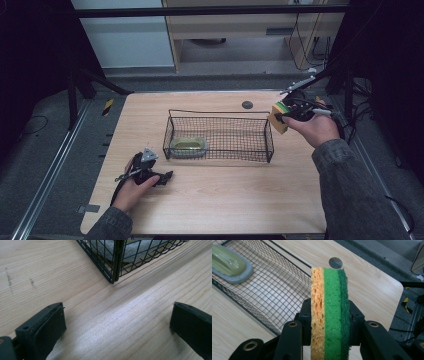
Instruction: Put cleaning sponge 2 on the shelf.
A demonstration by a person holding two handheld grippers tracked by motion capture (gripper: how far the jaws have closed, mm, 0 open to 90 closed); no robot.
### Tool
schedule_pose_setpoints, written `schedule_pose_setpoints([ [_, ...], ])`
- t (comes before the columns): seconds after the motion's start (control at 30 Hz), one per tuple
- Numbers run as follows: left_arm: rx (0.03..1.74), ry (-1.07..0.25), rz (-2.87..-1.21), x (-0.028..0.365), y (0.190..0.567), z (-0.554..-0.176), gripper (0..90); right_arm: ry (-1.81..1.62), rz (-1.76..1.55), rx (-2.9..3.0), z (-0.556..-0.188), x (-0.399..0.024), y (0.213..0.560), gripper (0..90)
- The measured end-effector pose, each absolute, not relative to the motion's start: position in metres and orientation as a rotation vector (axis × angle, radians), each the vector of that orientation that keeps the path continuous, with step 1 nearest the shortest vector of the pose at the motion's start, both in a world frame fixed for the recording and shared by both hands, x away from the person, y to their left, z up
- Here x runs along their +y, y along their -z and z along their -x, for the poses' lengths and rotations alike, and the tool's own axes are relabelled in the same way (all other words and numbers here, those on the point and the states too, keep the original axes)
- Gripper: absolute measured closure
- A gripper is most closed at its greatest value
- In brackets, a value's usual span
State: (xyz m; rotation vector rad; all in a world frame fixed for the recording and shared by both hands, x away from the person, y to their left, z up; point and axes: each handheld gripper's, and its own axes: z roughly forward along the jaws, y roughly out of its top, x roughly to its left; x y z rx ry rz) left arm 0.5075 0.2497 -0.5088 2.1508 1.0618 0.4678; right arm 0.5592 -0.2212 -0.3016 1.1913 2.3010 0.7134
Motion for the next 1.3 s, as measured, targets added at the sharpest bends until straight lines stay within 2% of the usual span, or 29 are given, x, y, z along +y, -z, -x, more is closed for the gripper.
schedule_pose_setpoints([
  [0.43, 1.062, -0.468, -2.151, 0.25, 0.509, -0.508, 0.0, -0.703, -1.142, 2.295, -0.575, -0.198, 0.305, 65.6],
  [1.3, 1.064, -0.467, -2.151, 0.25, 0.509, -0.509, 0.0, -0.677, -1.157, 2.382, -0.598, -0.182, 0.343, 65.7],
])
